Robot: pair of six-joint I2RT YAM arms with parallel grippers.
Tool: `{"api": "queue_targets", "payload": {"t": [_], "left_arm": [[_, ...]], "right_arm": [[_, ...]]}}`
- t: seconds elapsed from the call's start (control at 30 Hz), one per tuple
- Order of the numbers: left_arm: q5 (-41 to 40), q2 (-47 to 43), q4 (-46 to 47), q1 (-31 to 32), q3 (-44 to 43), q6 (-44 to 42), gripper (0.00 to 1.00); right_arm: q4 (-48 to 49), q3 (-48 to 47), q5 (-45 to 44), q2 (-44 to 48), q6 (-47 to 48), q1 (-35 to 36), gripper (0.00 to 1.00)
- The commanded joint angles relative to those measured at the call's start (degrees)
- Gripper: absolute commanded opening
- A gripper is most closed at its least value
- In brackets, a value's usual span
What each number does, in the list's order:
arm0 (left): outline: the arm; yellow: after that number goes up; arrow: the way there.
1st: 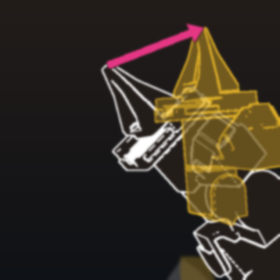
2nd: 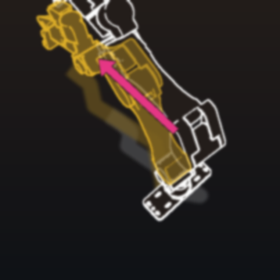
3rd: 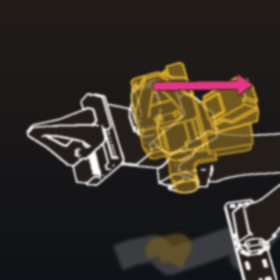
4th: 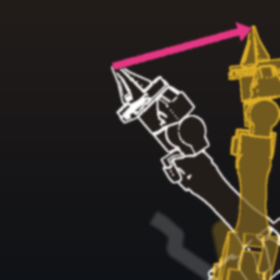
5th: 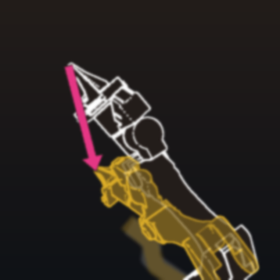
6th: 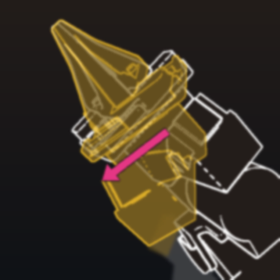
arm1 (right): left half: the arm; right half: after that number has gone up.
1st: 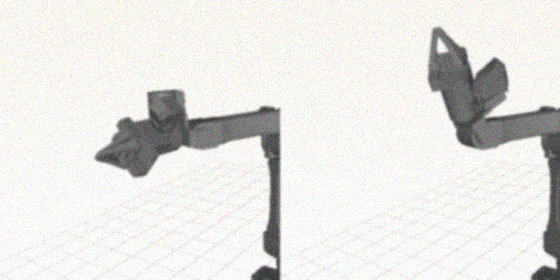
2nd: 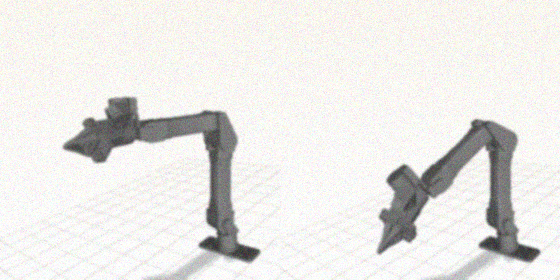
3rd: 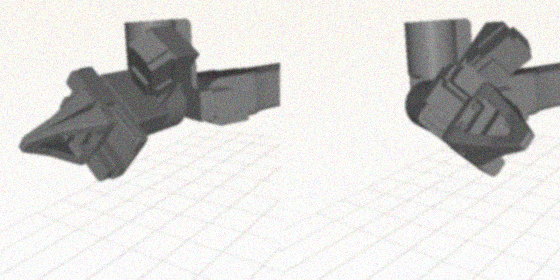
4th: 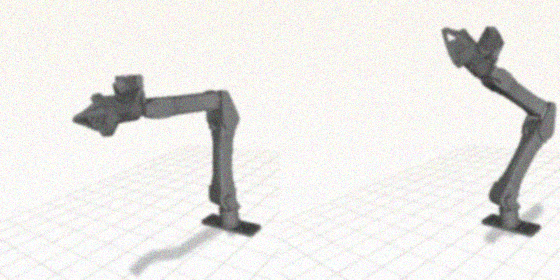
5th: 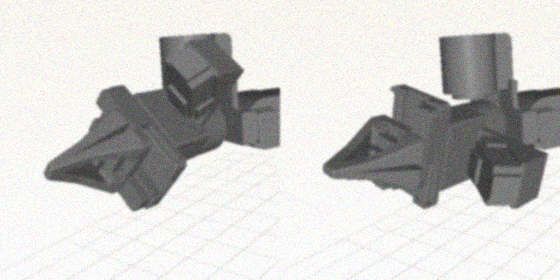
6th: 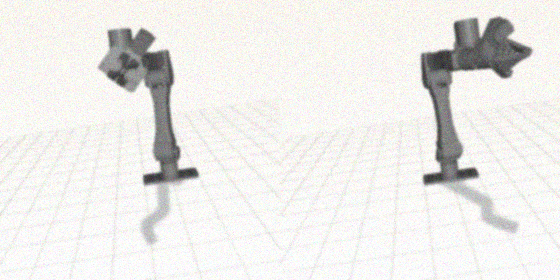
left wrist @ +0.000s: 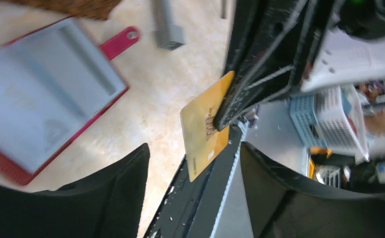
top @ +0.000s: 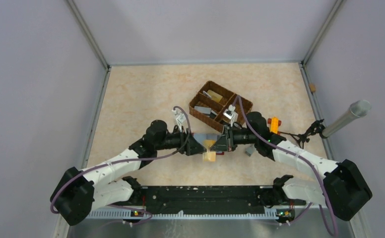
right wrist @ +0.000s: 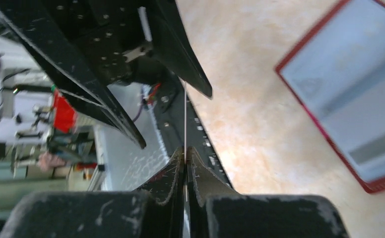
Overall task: Put the credit cards into the card holder
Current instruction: Insert the credit card into the card holder.
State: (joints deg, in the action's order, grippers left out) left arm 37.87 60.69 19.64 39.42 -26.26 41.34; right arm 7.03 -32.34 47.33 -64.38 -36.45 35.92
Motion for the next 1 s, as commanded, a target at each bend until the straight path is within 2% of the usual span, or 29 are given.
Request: {"api": "queue_targets", "payload": {"t": [0.0,0.1,0.27,0.6,0.97], "left_arm": [[-15.4,1.4,-14.9,-1.6,-3.1,-2.4,0.75],[-18.3,3.4,-16.9,-3.7,-3.0,-1.0,0.8],[-20.9,7.4,-18.0,-5.2,-3.5,0.1,0.77],[-23.0,14.6,-16.7,-6.2,-5.4,-2.3,0.69],[-23.5,19.3,-16.0,-6.8,-7.3,-4.5,0.66]], "right_arm": [[0.6,2.9,-16.7,1.2,-4.5,0.4,0.0],[-1.8,2.9,-23.4,0.0,-6.1,0.4,0.0],[-5.7,0.9,-30.6,-3.6,-5.8,0.4,0.0],[-0.7,-0.8,-33.1,-9.6,-6.3,0.4,0.0],[6.3,-0.9,-32.4,-14.0,-8.4,0.3,0.0]]}}
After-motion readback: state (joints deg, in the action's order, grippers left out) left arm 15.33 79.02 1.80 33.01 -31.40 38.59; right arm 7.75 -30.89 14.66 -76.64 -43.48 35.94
